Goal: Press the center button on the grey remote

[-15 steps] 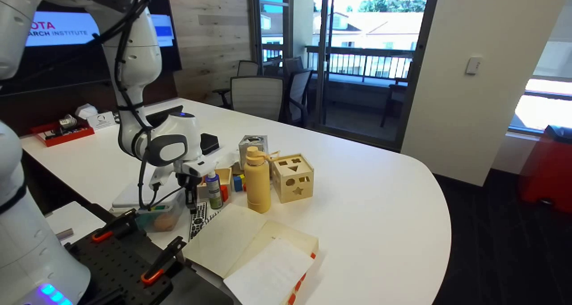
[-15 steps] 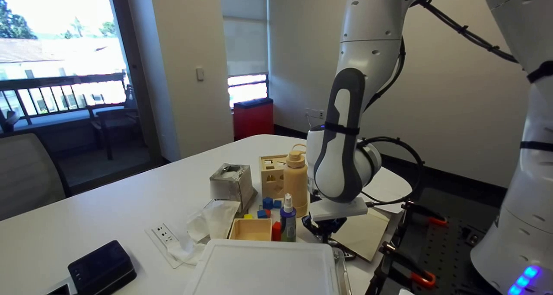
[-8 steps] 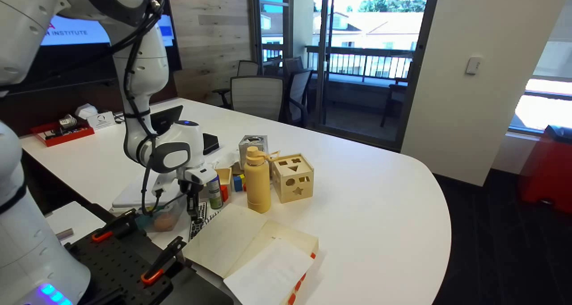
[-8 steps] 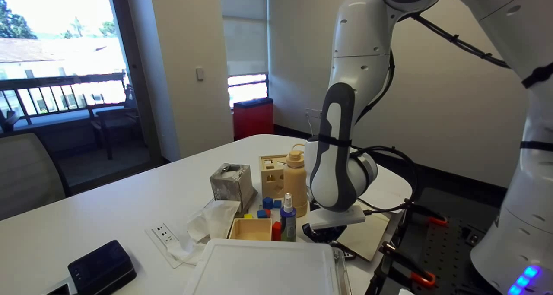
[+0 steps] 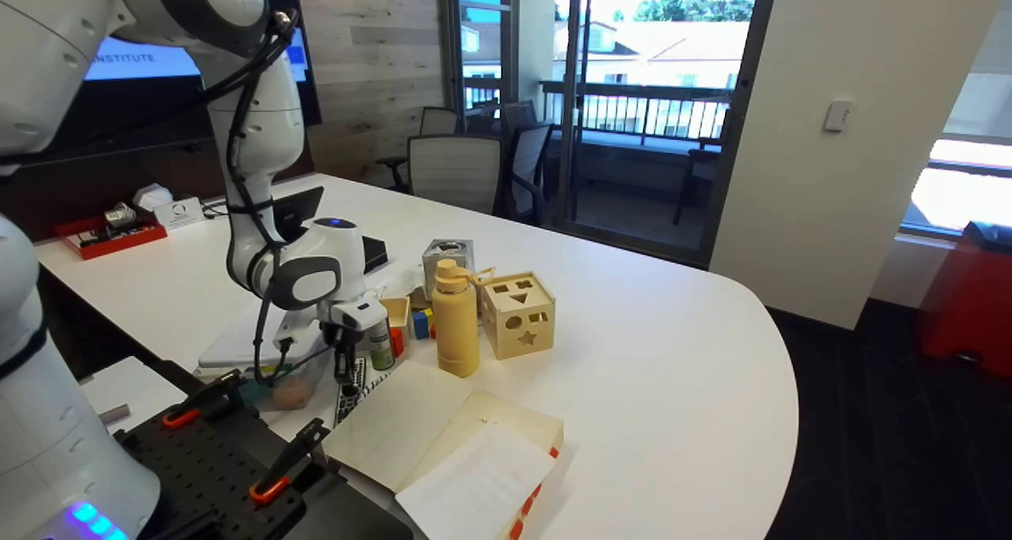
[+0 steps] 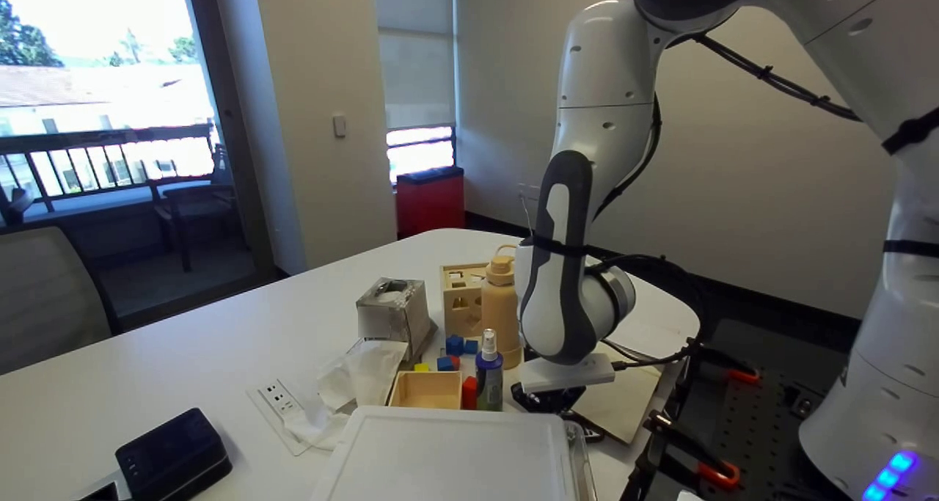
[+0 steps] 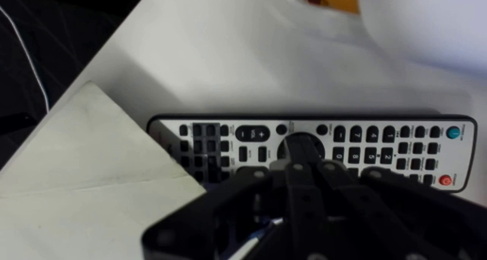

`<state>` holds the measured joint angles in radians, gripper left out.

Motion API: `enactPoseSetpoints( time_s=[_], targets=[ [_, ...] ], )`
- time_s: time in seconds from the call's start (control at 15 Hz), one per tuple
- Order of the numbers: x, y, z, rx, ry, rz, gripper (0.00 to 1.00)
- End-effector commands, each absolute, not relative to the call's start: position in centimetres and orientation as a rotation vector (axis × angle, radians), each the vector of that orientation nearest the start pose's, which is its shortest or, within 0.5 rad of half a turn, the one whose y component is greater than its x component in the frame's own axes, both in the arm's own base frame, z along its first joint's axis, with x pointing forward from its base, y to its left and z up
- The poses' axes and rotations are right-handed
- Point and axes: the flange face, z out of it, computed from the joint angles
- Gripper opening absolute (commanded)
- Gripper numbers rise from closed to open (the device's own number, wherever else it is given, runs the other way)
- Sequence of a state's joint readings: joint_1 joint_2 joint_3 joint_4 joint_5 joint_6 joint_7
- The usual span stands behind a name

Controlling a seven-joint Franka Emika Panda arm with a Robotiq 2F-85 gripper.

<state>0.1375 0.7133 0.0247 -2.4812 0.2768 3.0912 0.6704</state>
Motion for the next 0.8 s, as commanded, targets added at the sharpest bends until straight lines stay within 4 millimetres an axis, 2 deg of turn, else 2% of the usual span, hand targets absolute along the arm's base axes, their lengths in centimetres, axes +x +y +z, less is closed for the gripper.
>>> enactPoseSetpoints(
  time_s=[0.0,0.53,0.73],
  targets=[
    [40.9,4.3,1.3,-2.915,1.21,0.127,0.0],
    [40.8,4.2,0.6,-2.914,1.22,0.155,0.0],
    [40.9,4.2,0.1,-2.918,1.172,0.187,0.0]
  ],
)
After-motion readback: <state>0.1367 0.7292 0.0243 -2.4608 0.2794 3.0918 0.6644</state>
